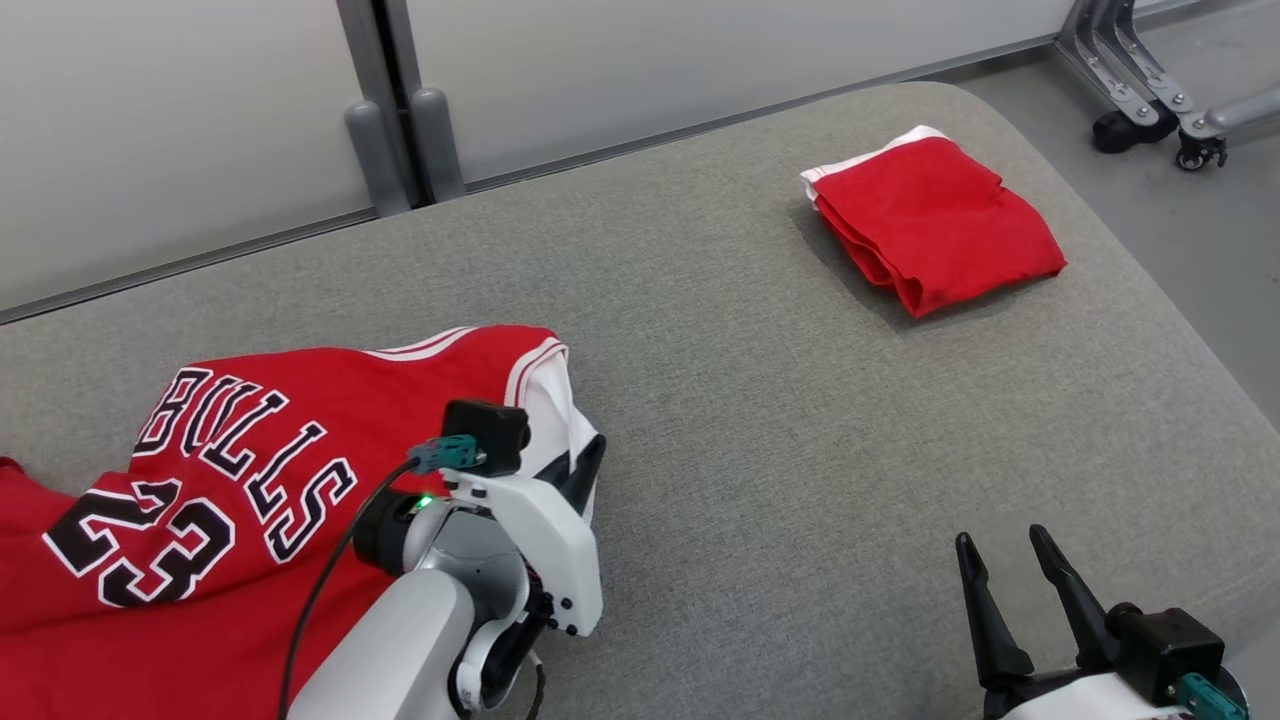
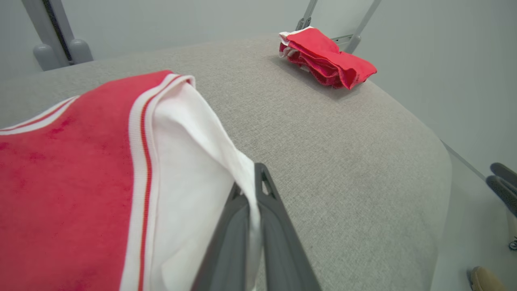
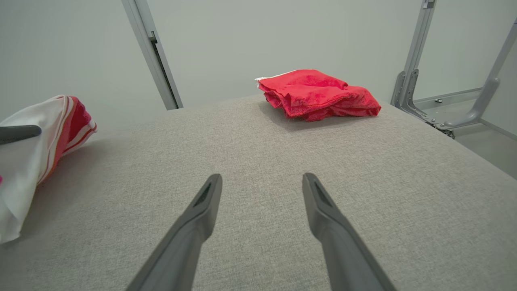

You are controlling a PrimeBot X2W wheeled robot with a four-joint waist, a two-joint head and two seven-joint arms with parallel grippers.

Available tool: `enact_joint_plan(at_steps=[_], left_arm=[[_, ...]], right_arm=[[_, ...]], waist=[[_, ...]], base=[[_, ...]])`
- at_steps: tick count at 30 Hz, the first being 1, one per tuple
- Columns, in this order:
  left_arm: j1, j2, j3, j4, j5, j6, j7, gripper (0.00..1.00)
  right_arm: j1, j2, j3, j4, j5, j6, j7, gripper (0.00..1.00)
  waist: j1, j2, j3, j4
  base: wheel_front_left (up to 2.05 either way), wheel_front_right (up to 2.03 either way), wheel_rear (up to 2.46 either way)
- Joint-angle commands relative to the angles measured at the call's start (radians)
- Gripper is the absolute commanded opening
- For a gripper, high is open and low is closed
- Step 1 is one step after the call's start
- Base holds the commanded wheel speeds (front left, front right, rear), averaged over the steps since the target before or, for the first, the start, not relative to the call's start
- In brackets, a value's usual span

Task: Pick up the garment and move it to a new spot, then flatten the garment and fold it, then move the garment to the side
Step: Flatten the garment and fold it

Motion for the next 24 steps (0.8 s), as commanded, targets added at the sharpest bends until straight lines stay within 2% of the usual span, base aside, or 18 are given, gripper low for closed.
enact_joint_plan(at_steps=[1, 3, 4, 5, 9, 15, 24], left_arm=[[-0.026, -0.012, -0.014, 0.015, 0.008, -0.007, 0.012, 0.00], [-0.043, -0.037, -0.047, 0.045, 0.005, -0.021, 0.026, 0.59], [-0.044, -0.048, -0.061, 0.061, -0.007, -0.026, 0.027, 0.95], [-0.044, -0.056, -0.073, 0.074, -0.014, -0.030, 0.023, 1.00], [-0.020, -0.074, -0.106, 0.080, -0.044, -0.029, -0.042, 1.00], [0.062, -0.069, -0.083, -0.020, -0.073, 0.003, -0.183, 1.00], [0.368, 0.101, 0.105, -0.262, -0.052, 0.193, -0.393, 1.00]], right_arm=[[-0.012, -0.005, 0.004, 0.001, 0.009, 0.000, -0.005, 1.00], [-0.014, -0.005, 0.008, 0.003, 0.015, 0.000, -0.005, 1.00], [-0.014, -0.006, 0.009, 0.004, 0.017, 0.000, -0.005, 1.00], [-0.014, -0.005, 0.010, 0.006, 0.017, 0.000, -0.005, 1.00], [-0.026, -0.006, -0.003, 0.009, -0.007, 0.000, -0.005, 1.00], [-0.029, -0.006, -0.042, 0.000, -0.069, 0.000, -0.005, 1.00], [0.015, -0.020, -0.097, -0.030, -0.133, 0.000, -0.005, 1.00]], waist=[[0.0000, 0.0000, 0.016, -0.025], [0.0000, 0.0000, 0.021, -0.037], [0.0000, 0.0000, 0.022, -0.040], [0.0000, 0.0000, 0.023, -0.041], [0.0000, 0.0000, 0.008, -0.022], [0.0000, 0.0000, -0.054, 0.060], [0.0000, 0.0000, -0.145, 0.193]], base=[[0.00, 0.00, 0.00], [0.00, 0.00, 0.00], [0.00, 0.00, 0.00], [0.00, 0.00, 0.00], [0.00, 0.00, 0.00], [0.00, 0.00, 0.00], [0.00, 0.00, 0.00]])
